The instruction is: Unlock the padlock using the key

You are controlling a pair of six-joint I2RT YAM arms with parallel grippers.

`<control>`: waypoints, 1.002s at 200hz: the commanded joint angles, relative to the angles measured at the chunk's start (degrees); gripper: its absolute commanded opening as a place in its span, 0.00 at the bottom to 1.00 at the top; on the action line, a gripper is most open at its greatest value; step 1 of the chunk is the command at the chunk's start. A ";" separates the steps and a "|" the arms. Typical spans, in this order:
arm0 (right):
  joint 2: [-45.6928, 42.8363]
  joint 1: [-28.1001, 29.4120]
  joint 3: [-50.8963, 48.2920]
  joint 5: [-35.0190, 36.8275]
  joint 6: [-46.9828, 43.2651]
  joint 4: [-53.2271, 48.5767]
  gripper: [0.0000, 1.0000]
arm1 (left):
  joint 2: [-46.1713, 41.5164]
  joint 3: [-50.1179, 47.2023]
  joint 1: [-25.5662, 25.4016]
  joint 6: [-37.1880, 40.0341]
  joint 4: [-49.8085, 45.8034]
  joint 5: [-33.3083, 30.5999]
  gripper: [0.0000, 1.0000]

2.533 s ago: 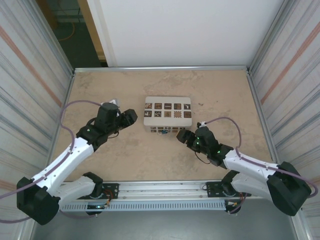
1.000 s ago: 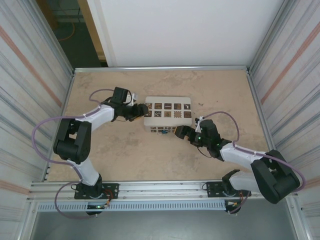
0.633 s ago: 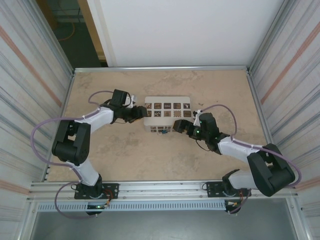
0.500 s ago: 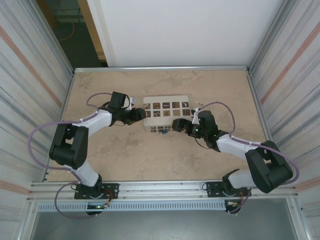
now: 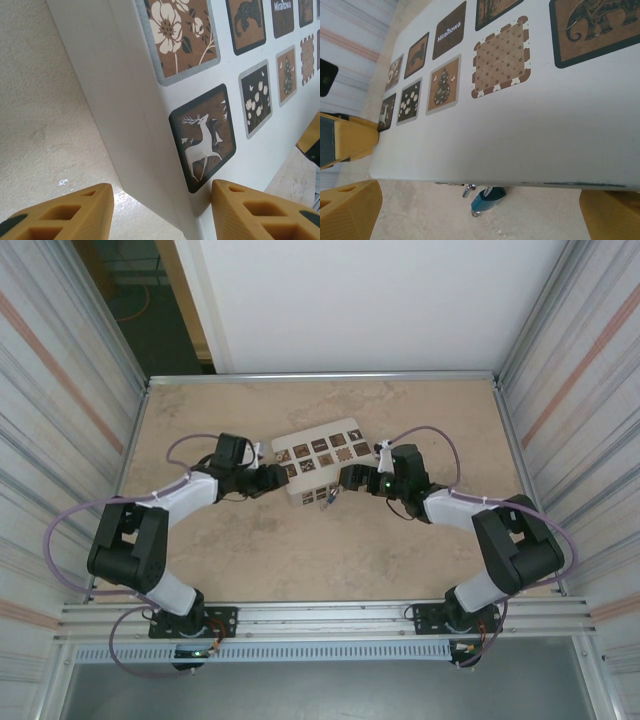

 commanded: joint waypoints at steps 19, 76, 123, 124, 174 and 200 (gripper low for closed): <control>0.07 -0.45 0.77 -0.34 -1.87 2.47 0.99 | -1.37 -2.69 0.03 -0.34 -7.61 -3.66 0.54; -4.76 -2.02 -3.92 1.62 -1.66 0.39 1.00 | -6.50 -0.45 0.03 -0.27 -9.69 -6.12 0.57; -11.08 -3.23 -7.55 3.10 -3.10 -3.37 1.00 | -12.45 0.18 0.05 -0.19 -10.94 -8.26 0.59; -11.25 -3.29 -7.61 3.11 -3.10 -3.40 1.00 | -12.60 0.18 0.04 -0.22 -10.99 -8.31 0.59; -18.33 -5.53 -12.67 1.93 -1.97 -1.94 1.00 | -19.49 0.13 0.05 -0.40 -12.00 -11.99 0.59; -20.59 -6.14 -14.20 0.81 -1.62 -0.83 1.00 | -21.22 0.62 -0.03 -0.75 -11.83 -11.01 0.58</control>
